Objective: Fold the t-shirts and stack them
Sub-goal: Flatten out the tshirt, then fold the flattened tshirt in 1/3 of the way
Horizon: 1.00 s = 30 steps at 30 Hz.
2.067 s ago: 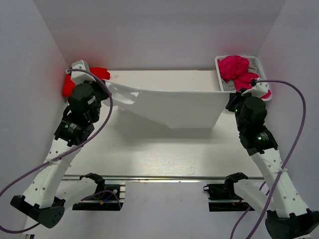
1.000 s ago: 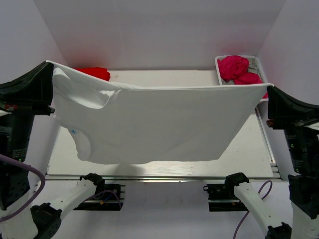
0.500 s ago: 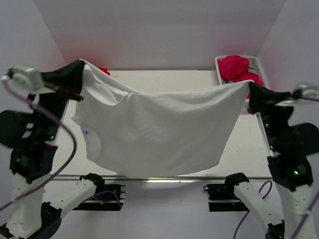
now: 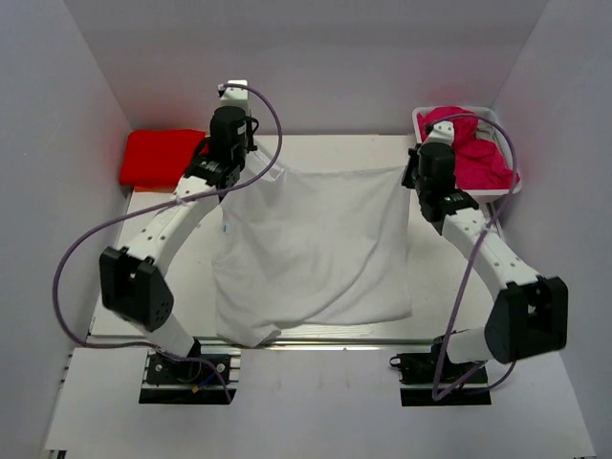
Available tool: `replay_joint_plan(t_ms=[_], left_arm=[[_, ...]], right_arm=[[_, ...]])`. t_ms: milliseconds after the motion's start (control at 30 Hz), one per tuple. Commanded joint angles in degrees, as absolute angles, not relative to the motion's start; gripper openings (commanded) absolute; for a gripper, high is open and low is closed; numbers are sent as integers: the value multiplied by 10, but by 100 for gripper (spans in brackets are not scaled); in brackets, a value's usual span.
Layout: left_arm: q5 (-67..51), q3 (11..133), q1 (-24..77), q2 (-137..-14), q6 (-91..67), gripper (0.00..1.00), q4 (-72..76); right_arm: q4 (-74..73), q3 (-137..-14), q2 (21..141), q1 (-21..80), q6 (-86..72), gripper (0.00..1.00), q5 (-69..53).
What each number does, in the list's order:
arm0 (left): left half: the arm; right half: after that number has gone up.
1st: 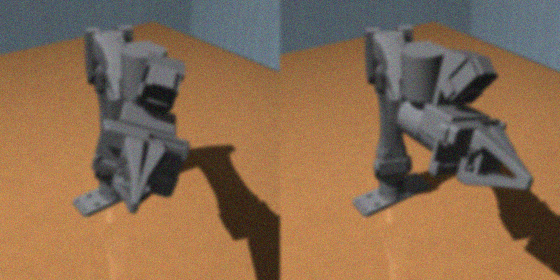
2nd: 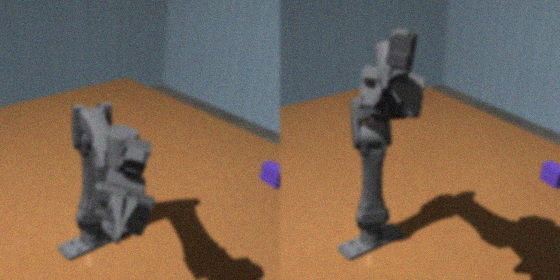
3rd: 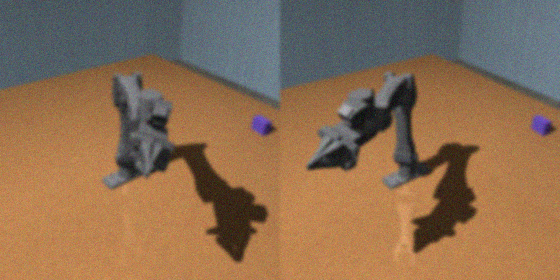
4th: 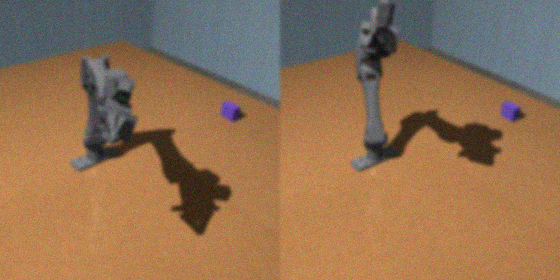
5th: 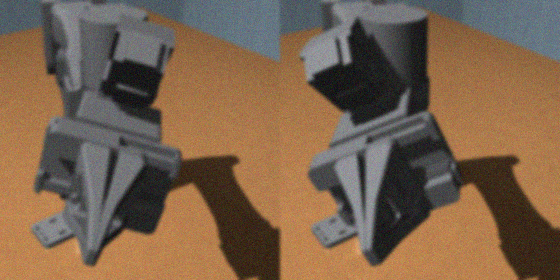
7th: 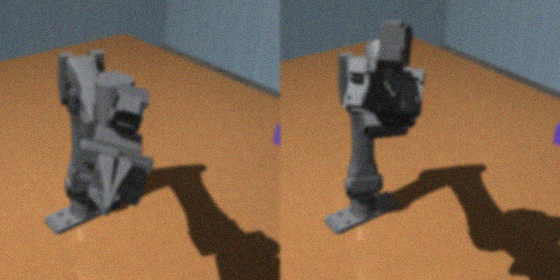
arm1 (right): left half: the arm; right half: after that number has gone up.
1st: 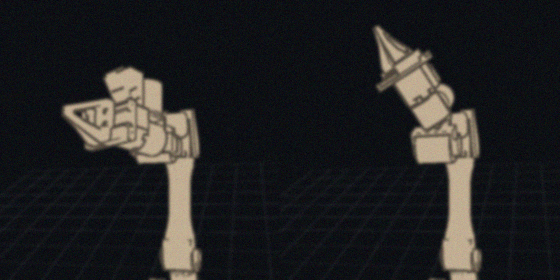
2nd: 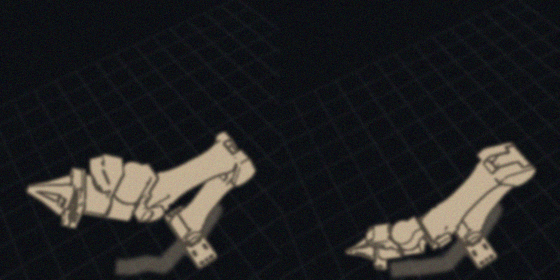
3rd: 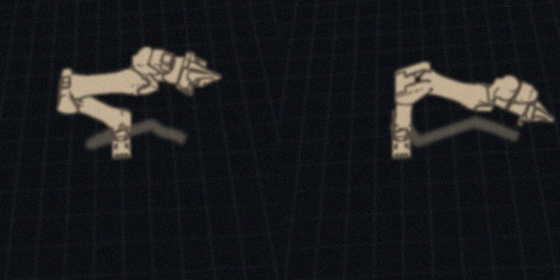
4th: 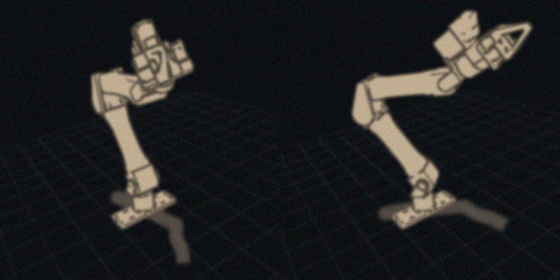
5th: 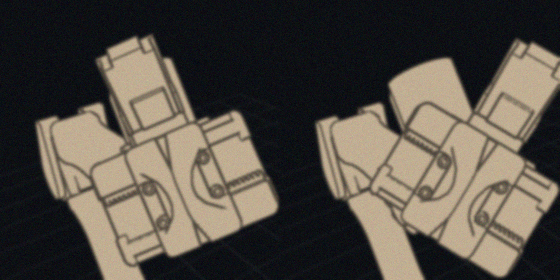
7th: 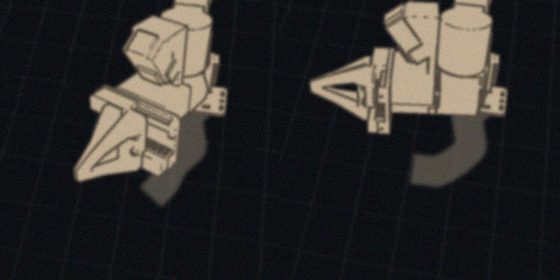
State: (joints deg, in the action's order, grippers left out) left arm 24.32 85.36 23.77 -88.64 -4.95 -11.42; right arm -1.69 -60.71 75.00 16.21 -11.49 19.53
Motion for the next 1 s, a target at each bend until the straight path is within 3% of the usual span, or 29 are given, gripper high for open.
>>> replay_joint_plan(t_ms=[0, 467, 800, 967], left_arm=[[277, 928, 215, -935, -46, 0, -74], [225, 1112, 136, -1209, -63, 0, -70], [172, 1193, 115, -1300, -70, 0, -71], [161, 1142, 110, -1277, -70, 0, -58]], right_arm=[[52, -690, 799, 151, -112, 0, 222], [111, -858, 1091, 110, -60, 0, 182], [183, -918, 1181, 102, -14, 0, 188], [181, -909, 1184, 102, -11, 0, 187]])
